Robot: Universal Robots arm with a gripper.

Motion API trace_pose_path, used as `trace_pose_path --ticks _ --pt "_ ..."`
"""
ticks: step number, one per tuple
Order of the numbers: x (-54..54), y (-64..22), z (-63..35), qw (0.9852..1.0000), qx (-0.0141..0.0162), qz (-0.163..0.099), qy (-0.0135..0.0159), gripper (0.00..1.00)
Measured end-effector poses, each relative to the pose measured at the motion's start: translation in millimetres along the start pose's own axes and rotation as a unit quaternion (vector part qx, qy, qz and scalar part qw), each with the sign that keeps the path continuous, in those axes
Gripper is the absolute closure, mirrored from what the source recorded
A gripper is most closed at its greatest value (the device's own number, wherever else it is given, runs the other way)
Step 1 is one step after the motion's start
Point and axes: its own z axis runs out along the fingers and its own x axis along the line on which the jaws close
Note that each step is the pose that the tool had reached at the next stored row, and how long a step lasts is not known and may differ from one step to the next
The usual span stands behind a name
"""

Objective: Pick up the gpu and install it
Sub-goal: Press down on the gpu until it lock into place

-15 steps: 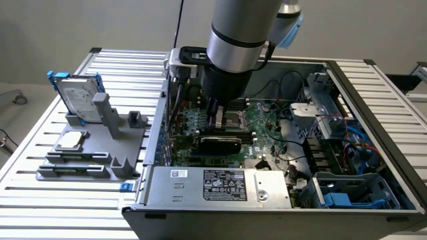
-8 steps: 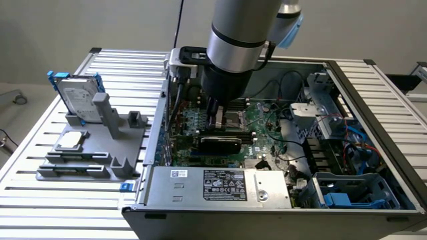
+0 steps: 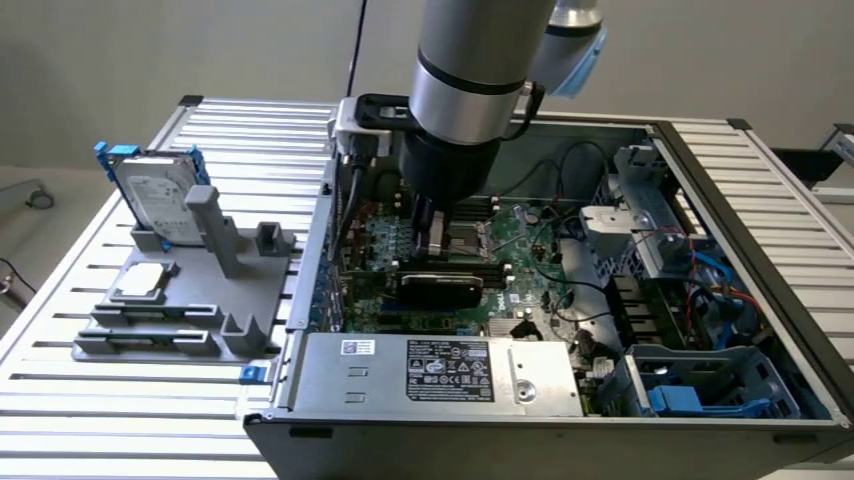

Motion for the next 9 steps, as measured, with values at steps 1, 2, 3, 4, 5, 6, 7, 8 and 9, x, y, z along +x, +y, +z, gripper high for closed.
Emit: trace_pose_path --ticks 1,2,3,4,5,6,7,8,9 --pt "-1.5 1.3 1.1 1.0000 0.0031 0.000 0.0015 0.89" --pt "-3.2 2.9 2.1 1.0000 0.0057 0.000 0.0034 0.89" --pt "-4.7 4.8 3.1 1.0000 0.0078 0.000 0.0060 0.89" --pt "-5.8 7.0 4.0 0.9999 0.0090 0.000 0.0091 0.89" --pt "-6.3 8.7 5.0 0.9999 0.0096 0.001 0.0120 0.89" --pt "-6.3 9.3 5.7 0.9998 0.0096 0.001 0.0152 0.89" --pt "-6.2 9.2 6.1 0.9998 0.0097 0.001 0.0197 0.89" --pt "-6.3 9.1 6.4 0.9996 0.0100 0.002 0.0248 0.89" --pt "-6.3 9.1 6.9 0.9995 0.0108 0.002 0.0296 0.89"
